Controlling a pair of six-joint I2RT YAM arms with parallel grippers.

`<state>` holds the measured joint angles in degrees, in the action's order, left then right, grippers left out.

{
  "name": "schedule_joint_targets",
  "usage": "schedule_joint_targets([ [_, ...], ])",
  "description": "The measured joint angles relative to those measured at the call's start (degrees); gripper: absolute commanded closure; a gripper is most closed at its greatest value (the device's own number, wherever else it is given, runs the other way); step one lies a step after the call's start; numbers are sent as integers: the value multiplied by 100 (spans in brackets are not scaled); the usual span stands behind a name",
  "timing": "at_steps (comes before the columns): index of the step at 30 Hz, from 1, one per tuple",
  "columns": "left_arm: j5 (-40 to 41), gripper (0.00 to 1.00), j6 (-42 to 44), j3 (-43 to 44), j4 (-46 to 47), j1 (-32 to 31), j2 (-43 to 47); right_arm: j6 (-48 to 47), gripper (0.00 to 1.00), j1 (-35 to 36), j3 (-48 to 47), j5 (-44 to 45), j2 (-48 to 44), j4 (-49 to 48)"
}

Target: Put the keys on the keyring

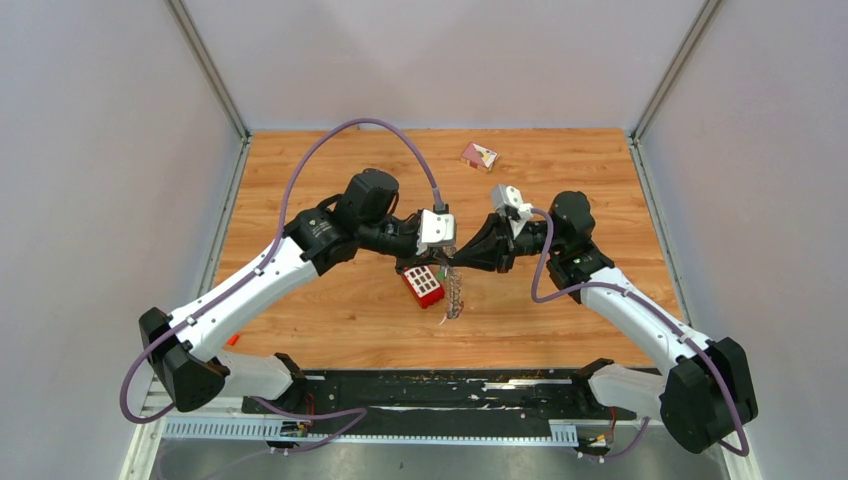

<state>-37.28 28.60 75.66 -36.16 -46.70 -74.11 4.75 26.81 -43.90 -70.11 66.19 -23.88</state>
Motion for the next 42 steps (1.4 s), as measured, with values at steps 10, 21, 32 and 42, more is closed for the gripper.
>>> schedule_joint_targets([
  [10, 197, 100, -39, 4, -68, 4, -7, -566, 84, 35, -70, 177, -70, 527],
  [21, 1475, 100, -188, 1552, -1810, -271, -684, -1375, 56, 37, -299, 907, -243, 1462],
  [32, 2039, 100, -455, 2459, -3005, -511, -1460, -1340, 61, 37, -299, 855, -240, 1386],
  [42, 2498, 100, -623, 3506, -3650, -584, -1934, -1279, 63, 37, -286, 820, -72, 1239],
])
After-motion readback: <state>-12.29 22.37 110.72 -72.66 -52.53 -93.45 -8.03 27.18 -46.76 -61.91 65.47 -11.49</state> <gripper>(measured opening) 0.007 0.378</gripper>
